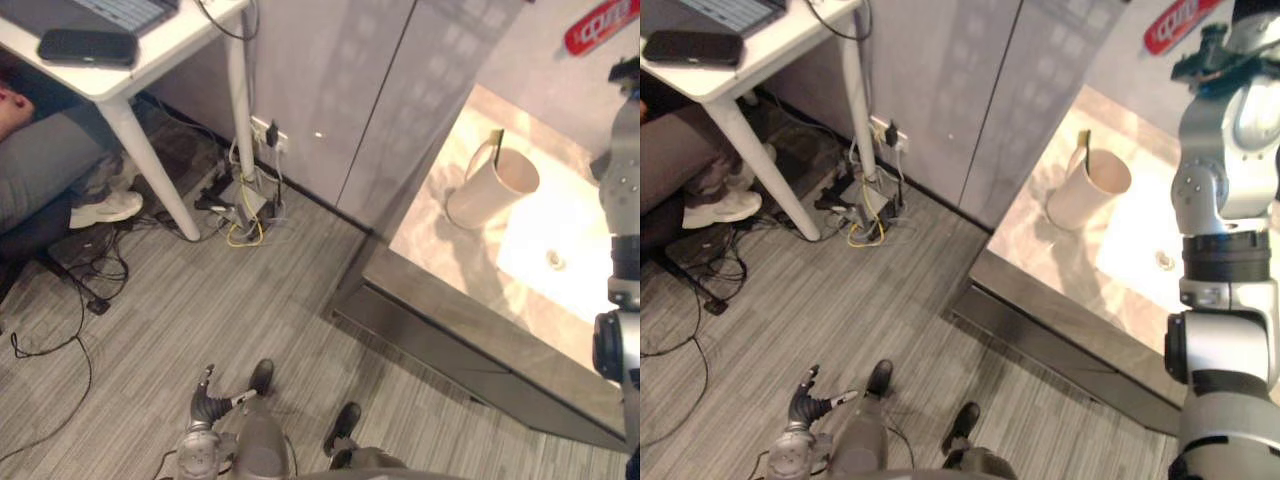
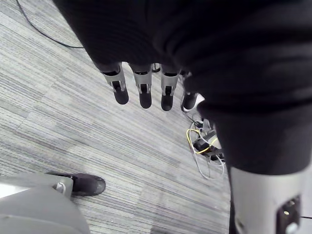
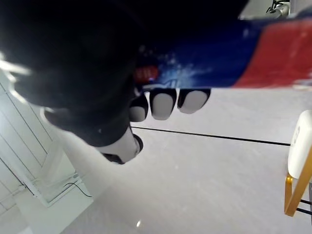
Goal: Organize washtable
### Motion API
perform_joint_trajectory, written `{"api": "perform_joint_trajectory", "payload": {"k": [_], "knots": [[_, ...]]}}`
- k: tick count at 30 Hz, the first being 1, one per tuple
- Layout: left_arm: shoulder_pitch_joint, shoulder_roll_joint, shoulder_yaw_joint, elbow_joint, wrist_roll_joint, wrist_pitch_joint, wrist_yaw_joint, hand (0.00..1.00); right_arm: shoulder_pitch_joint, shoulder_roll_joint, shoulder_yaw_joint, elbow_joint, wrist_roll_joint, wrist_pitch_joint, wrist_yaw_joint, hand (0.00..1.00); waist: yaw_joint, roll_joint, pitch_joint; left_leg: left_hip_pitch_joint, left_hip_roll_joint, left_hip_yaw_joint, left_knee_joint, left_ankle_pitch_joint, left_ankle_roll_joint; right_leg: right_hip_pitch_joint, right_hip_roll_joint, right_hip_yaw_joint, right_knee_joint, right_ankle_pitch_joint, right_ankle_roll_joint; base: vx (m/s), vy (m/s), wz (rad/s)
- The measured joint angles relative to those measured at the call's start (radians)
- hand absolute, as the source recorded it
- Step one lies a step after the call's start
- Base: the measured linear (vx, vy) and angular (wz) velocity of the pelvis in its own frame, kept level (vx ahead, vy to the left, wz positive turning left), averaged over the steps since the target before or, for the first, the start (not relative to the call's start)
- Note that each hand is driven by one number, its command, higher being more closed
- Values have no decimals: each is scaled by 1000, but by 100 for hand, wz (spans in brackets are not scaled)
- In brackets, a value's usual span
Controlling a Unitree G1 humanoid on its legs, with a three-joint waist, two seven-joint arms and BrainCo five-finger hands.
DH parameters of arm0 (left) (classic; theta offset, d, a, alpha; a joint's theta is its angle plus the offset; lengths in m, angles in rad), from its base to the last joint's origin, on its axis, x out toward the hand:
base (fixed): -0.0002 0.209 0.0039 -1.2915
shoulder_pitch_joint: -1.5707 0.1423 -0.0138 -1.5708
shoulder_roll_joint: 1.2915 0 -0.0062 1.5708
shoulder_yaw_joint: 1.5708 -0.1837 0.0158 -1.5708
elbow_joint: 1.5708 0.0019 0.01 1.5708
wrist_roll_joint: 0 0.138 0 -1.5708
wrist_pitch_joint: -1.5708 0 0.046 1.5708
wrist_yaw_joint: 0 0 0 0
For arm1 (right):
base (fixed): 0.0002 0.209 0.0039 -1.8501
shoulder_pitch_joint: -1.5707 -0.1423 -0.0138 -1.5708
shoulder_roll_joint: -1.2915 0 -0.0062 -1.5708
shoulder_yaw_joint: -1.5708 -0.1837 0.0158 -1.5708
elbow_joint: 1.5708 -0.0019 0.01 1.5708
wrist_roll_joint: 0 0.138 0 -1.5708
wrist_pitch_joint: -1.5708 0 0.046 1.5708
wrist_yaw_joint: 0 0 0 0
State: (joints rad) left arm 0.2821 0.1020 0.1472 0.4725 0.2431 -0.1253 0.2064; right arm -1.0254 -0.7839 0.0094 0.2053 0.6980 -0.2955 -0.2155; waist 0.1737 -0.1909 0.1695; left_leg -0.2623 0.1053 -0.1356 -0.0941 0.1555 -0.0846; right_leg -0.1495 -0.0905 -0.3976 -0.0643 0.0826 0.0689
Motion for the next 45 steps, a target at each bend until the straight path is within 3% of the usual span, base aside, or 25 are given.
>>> {"api": "perform_joint_trajectory", "payload": {"k": [9,16,29,35,45], "knots": [[-2,-1,-2,-16,-36,6,15,0,-42,-53,46,-37,1,0,0,100,-20,22,63,-4,3,33,0,0,0,-31,-2,36,15,0,-1,-10,-4,-10],[-37,-1,-28,-33,-36,6,18,0,-46,-60,51,-114,1,-3,0,100,-30,55,100,-4,0,61,0,-1,0,-53,-11,64,30,0,0,-11,7,-12],[-67,-4,-37,-40,-34,6,20,0,-2,-41,78,-223,-26,-5,6,100,-33,58,135,-18,-1,68,0,-1,1,-79,-14,74,43,0,-1,-8,1,-2],[-67,-4,-36,-39,-30,6,35,0,123,39,49,-239,-41,-4,25,100,-50,57,135,-19,-2,67,0,0,1,-80,-14,73,44,0,-1,0,0,0],[-67,-4,-34,-37,-24,6,36,0,188,74,-13,-264,-42,-4,25,100,-51,53,130,-19,-2,66,0,1,2,-79,-13,73,44,0,-1,0,0,0]]}}
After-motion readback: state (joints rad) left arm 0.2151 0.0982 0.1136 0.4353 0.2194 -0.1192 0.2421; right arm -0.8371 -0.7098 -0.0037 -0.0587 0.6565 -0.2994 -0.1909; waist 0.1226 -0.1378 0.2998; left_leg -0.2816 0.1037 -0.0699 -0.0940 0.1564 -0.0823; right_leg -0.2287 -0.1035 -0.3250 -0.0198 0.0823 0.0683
